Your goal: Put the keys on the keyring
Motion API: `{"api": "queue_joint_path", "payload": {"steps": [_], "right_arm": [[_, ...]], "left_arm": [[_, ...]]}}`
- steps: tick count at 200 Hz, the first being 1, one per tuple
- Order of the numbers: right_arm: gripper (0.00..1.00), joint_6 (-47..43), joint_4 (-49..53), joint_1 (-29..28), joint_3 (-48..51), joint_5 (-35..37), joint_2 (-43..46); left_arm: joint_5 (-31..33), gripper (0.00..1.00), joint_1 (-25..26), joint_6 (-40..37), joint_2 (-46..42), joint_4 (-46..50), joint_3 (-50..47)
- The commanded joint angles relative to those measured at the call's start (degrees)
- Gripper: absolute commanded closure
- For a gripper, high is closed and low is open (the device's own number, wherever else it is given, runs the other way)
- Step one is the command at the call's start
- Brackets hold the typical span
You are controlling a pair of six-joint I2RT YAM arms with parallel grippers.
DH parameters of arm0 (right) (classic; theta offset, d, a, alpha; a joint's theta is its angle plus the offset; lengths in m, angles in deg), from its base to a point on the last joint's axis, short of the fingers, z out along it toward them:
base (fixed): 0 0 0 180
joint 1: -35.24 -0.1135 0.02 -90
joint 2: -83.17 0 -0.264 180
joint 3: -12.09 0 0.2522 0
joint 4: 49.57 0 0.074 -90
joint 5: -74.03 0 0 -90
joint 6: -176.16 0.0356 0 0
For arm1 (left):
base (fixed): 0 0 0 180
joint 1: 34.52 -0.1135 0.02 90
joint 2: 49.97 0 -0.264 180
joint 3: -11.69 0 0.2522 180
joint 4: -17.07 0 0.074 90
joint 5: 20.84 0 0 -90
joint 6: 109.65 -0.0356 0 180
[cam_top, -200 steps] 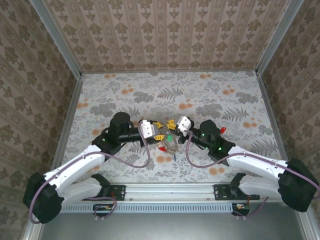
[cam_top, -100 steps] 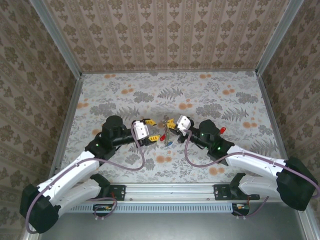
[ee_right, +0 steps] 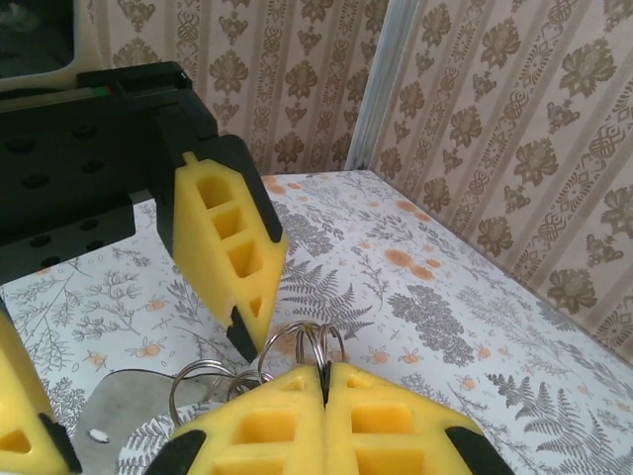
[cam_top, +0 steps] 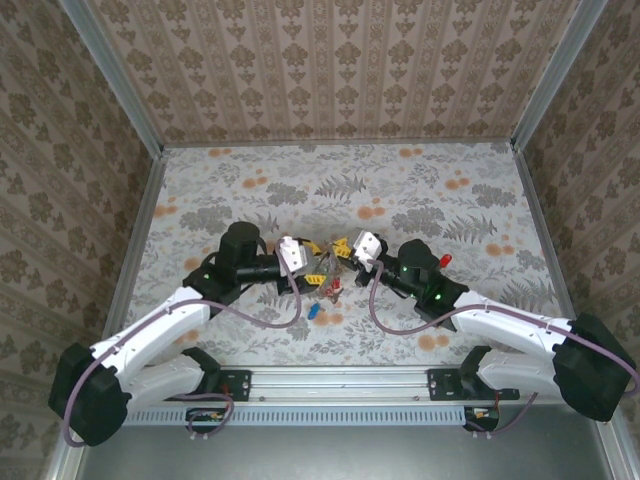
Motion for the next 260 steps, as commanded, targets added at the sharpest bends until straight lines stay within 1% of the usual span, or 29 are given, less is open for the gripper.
{"api": "queue_joint_path", "payload": {"steps": [1,27,58,84,108,128,141,161,172,185,189,193,204,225,260], "right_arm": [[1.00,0.7,-4.1,0.2,-0.5,-1.2,0.5],[1.00,0.5,-4.0,0.2,-0.5,-1.4,0.4],[1.00,0.3,-4.0,0.2,-0.4,-1.8,0.3],[1.00,0.1,-3.9,0.2,-0.2,-2.1,0.5],[1.00,0.1,-3.6,0.2,-0.1,-2.4,0.7],[1.00,0.1,-3.4,0.2,-0.3,-2.8,0.7],[1.00,0.2,-3.5,0.2,-0.4,-2.8,0.7],[1.00,0.4,-3.6,0.1,-0.5,-2.2,0.5],[1.00,0.6,-3.7,0.0,-0.5,-1.7,0.4],[1.00,0.6,-3.9,0.0,-0.4,-1.4,0.2],[1.00,0.5,-3.8,0.0,-0.4,-1.3,0.1],[1.00,0.6,-3.9,0.0,-0.4,-1.2,0.0],[1.00,0.6,-4.0,-0.1,-0.3,-0.9,-0.1],[1.00,0.9,-4.1,-0.1,-0.3,-0.1,-0.3],[1.00,0.9,-4.1,-0.3,-0.2,0.0,-0.2]], "left_arm": [[-3.2,0.39,-1.1,1.2,-0.1,-1.2,1.7],[-4.9,0.36,-2.5,0.6,-0.7,-0.5,1.5],[-10.2,0.32,-4.7,1.5,-2.2,-4.3,-1.0],[-13.1,0.33,-6.1,1.5,-2.9,-2.8,-0.7],[-13.4,0.34,-7.7,1.4,-3.4,-0.2,0.3],[-10.5,0.36,-8.2,3.6,-3.3,-0.4,0.7],[-9.7,0.37,-8.1,7.6,-3.0,-3.6,0.4],[-6.3,0.36,-7.0,13.6,-1.6,-7.3,0.7],[-3.2,0.35,-5.6,15.1,-0.9,-7.6,1.3],[1.6,0.30,-3.6,16.9,0.2,-7.6,2.0],[2.1,0.28,-3.0,17.3,0.4,-7.7,2.1],[4.6,0.28,-2.7,18.1,0.8,-7.8,2.3],[6.2,0.27,-1.8,19.7,1.7,-8.8,2.7],[7.7,0.27,-1.0,21.8,3.0,-10.6,2.6],[11.6,0.28,-0.9,22.2,2.5,-11.0,2.4]]}}
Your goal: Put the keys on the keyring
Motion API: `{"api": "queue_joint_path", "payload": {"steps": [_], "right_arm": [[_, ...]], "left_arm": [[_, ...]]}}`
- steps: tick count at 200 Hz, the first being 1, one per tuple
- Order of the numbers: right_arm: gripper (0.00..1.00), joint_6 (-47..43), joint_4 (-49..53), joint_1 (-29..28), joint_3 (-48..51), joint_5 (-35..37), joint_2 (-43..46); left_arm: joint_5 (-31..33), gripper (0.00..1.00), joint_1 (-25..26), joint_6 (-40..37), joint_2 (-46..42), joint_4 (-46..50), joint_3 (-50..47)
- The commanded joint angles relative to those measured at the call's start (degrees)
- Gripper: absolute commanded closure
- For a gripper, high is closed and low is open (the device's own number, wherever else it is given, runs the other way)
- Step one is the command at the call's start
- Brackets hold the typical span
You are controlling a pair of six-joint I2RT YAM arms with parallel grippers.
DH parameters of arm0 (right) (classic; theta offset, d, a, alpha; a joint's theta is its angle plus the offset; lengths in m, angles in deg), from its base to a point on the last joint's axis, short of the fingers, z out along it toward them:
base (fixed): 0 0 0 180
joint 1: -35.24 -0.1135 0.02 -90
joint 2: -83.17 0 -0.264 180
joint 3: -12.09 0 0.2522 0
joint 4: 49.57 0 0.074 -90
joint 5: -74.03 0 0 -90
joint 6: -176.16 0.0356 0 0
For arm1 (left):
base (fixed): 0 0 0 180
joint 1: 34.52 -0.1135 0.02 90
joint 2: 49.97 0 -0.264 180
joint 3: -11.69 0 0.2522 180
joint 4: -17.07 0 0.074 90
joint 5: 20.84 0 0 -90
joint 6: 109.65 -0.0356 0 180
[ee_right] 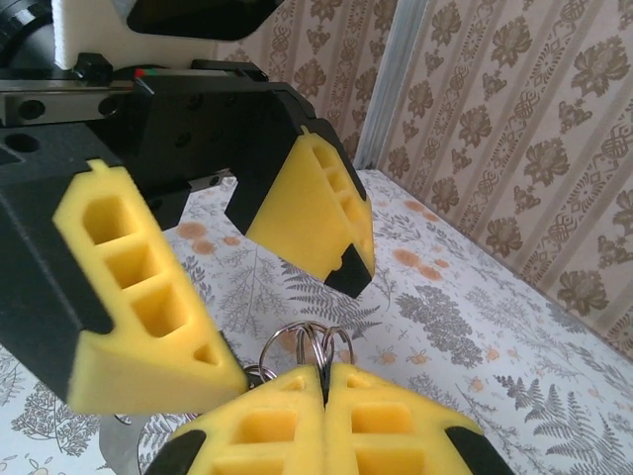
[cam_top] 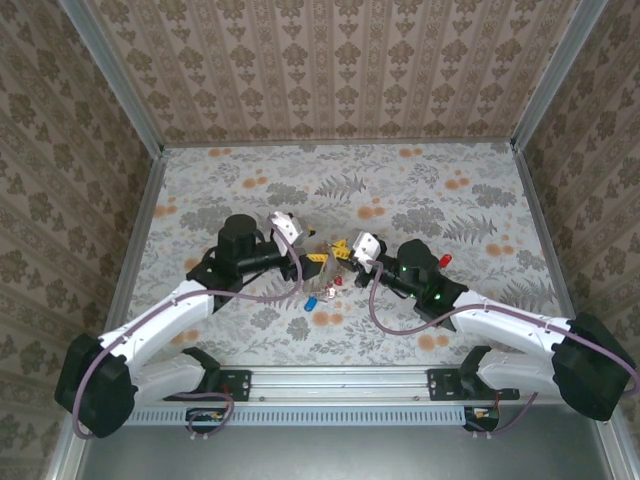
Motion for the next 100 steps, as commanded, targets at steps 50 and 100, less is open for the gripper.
{"api": "queue_joint_path", "payload": {"steps": [50,100], "right_arm": [[1.00,0.8,-3.8,-0.4,-0.4,0.8,0.1],[1.00,0.8,-4.0,-0.4,-0.7,1.0,-0.7]], "left_arm": [[5.8,0.33,0.2,3.7,-0.1,-0.1,4.0],[7.1,0.33,0.2,4.2,0.0,0.8,4.8]]}}
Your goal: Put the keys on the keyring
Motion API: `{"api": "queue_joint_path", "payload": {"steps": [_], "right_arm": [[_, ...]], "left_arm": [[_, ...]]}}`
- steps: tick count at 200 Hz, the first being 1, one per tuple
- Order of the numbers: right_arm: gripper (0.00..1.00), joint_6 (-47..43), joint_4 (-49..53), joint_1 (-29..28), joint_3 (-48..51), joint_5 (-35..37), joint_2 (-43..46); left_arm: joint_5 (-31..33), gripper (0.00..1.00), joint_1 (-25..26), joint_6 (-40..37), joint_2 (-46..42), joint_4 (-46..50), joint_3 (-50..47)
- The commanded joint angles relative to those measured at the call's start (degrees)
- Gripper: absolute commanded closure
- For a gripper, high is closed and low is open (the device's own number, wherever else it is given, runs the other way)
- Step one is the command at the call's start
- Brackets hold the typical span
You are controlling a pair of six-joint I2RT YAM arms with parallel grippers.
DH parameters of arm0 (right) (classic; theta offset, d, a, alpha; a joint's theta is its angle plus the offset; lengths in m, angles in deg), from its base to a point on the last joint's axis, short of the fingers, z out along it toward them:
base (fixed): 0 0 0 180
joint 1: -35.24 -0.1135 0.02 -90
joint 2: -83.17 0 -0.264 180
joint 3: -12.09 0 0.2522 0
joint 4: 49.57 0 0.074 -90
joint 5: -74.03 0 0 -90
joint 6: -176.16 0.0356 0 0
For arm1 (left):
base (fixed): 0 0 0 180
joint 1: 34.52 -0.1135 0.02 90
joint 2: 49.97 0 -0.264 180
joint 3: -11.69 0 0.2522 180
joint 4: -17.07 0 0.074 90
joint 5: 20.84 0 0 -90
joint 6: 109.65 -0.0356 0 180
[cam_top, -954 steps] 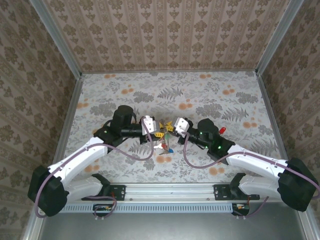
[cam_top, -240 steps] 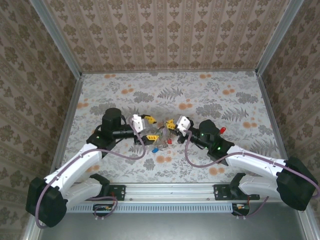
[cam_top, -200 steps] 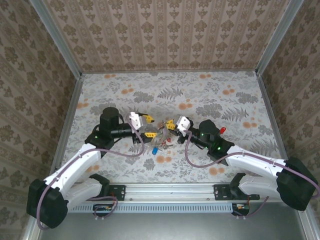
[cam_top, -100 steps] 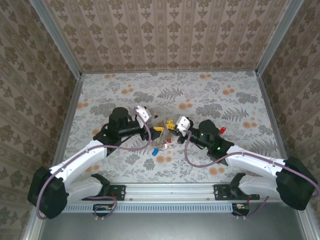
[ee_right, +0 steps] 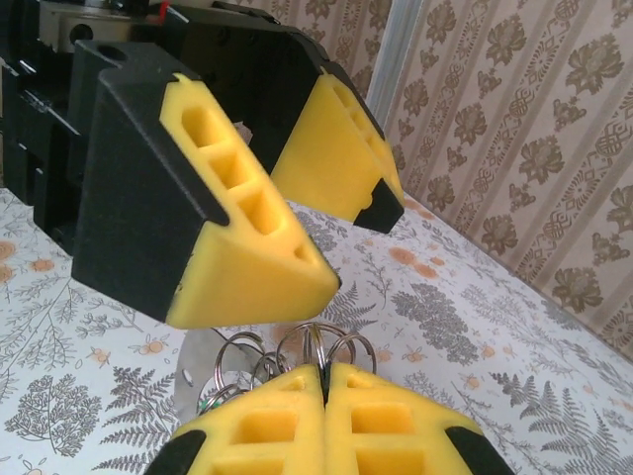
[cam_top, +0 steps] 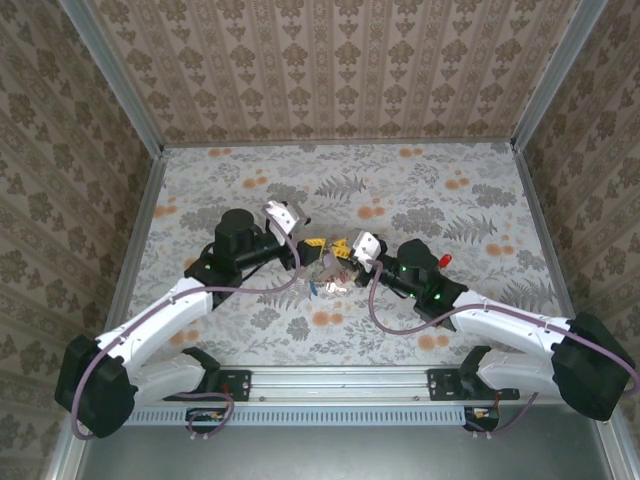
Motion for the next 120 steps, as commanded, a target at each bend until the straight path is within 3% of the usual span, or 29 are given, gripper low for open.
{"api": "queue_joint_path", "payload": {"steps": [1,120], "right_arm": [[1.00,0.8,-4.0,-0.4,-0.7,0.6,-0.4],[1.00,1.1,-4.0,-0.5,-1.0,3.1,-0.8]], "left_arm": [[1.4,0.33,0.2,1.3,0.1,1.3,2.2],[-1.9,0.32,0.6,2.6,1.6,2.3,1.5]]}}
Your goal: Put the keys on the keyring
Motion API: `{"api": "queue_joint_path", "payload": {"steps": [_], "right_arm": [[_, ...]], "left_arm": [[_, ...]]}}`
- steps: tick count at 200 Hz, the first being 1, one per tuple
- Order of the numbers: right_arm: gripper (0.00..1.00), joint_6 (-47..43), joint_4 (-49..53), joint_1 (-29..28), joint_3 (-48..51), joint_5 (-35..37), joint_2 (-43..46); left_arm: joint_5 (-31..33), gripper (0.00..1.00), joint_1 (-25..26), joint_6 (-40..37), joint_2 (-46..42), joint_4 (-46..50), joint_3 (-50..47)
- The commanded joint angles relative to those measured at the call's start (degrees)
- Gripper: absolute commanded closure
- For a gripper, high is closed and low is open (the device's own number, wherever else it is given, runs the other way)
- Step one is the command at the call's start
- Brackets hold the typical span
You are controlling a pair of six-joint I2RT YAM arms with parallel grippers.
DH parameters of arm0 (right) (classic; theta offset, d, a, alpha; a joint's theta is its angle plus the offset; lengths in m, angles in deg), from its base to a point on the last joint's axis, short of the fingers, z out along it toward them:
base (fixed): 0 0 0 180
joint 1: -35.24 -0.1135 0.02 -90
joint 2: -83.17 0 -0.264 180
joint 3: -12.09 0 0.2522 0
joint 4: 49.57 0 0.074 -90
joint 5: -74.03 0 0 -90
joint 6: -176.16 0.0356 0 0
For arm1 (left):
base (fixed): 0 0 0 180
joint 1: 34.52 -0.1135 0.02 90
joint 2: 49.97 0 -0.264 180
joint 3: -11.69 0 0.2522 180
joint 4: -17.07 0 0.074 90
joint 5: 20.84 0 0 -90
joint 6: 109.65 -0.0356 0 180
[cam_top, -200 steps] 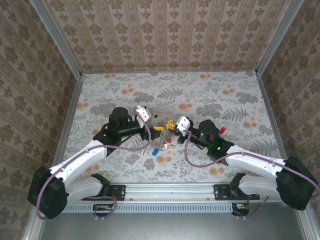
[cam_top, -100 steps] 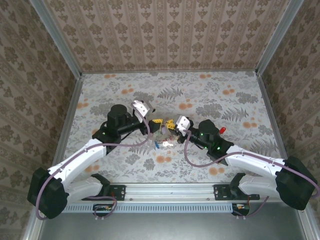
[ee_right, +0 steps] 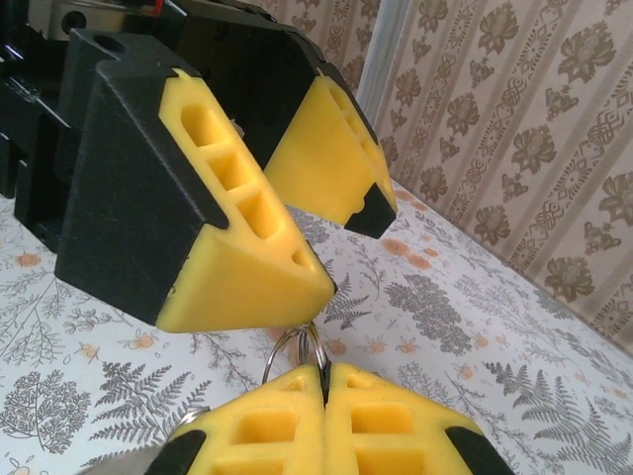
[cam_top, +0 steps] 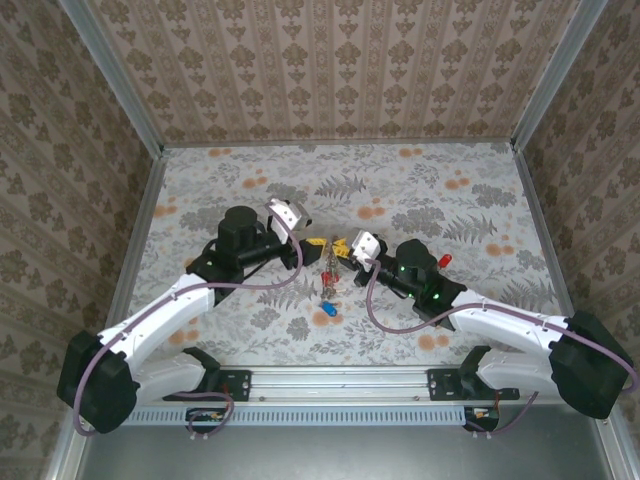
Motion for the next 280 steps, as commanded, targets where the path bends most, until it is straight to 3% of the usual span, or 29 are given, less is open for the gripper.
{"api": "queue_joint_path", "payload": {"steps": [1,116,149,168,202,219,248,280], "right_arm": [[1.00,1.1,-4.0,-0.3,-1.0,1.4,-0.3],[1.00,0.9,-5.9,-0.4,-1.0,1.0,-0.5],[1.00,-0.2,-6.2,-0.2,-1.1,-0.8,-0.5],[1.00,-1.6,-5.9,-0.2,-0.9,-2.4,-0.1],[1.00,-2.2,-5.8,0.1,-0.9,-4.8,0.2],[1.00,-2.5,-5.9,0.1,-1.0,-6.7,0.1],[1.00,-2.8,-5.9,0.2,-1.2,-7.2,0.1],[1.00,-3.0,-5.2,0.2,-1.3,-8.2,0.1]], "left_arm": [[-1.3,0.32,0.5,1.2,0.1,-0.3,0.0],[-6.6,0.31,2.5,-4.5,1.7,4.1,-1.6],[-9.3,0.32,3.1,-9.8,-0.9,8.8,-2.8],[-11.6,0.39,2.7,-15.1,-4.8,12.3,-3.7],[-18.5,0.61,1.3,-26.1,-11.2,17.1,-5.1],[-20.8,0.72,0.1,-26.8,-11.9,15.3,-5.9],[-21.5,0.75,-0.5,-27.2,-10.0,14.5,-5.1],[-19.4,0.64,-1.1,-27.3,-8.6,12.9,-5.0]]}}
